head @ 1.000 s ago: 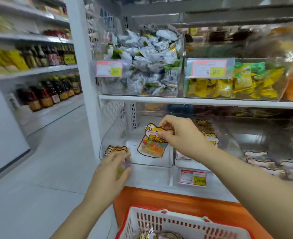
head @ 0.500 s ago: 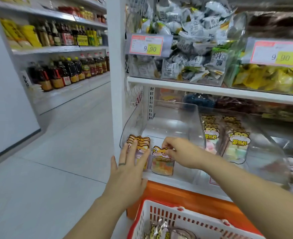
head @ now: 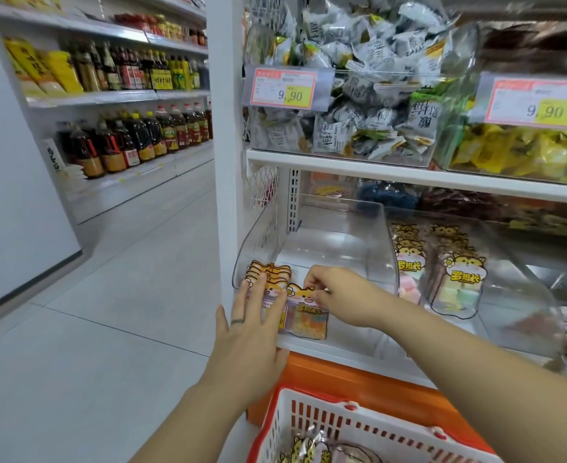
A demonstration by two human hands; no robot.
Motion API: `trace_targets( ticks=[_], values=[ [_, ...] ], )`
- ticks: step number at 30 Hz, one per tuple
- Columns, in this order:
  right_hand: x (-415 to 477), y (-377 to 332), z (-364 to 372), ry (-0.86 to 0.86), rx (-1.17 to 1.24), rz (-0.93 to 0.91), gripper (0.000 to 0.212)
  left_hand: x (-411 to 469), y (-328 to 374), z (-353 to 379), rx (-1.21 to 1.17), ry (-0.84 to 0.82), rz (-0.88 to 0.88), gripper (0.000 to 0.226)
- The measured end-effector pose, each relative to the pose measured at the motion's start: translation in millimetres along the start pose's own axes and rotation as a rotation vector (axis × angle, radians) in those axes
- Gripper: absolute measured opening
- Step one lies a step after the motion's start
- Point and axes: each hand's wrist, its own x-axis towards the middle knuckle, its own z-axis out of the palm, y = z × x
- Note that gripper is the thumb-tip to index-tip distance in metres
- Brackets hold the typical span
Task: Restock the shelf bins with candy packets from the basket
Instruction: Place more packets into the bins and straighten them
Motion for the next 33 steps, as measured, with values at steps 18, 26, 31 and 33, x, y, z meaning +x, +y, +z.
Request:
trace_targets(
  ticks=[18, 26, 31, 33],
  values=[
    [-118, 4, 8, 0.313, 0.117, -0.108, 0.011, -34, 26, 10, -0.083, 0.206, 0.315, 0.033],
    [-208, 96, 119, -0.063, 0.168, 0.211, 0.011, -74, 75, 130, -0.065, -0.466, 0.284, 0.039],
    [-252, 155, 179, -0.359, 0.171, 0.385, 0.017, -101, 79, 208, -0.014, -0.759, 0.203, 0.044],
    [-269, 170, 204, -0.497, 0.166, 0.438, 0.015, -109, 78, 230, 0.023, -0.825, 0.219, 0.048]
  ],
)
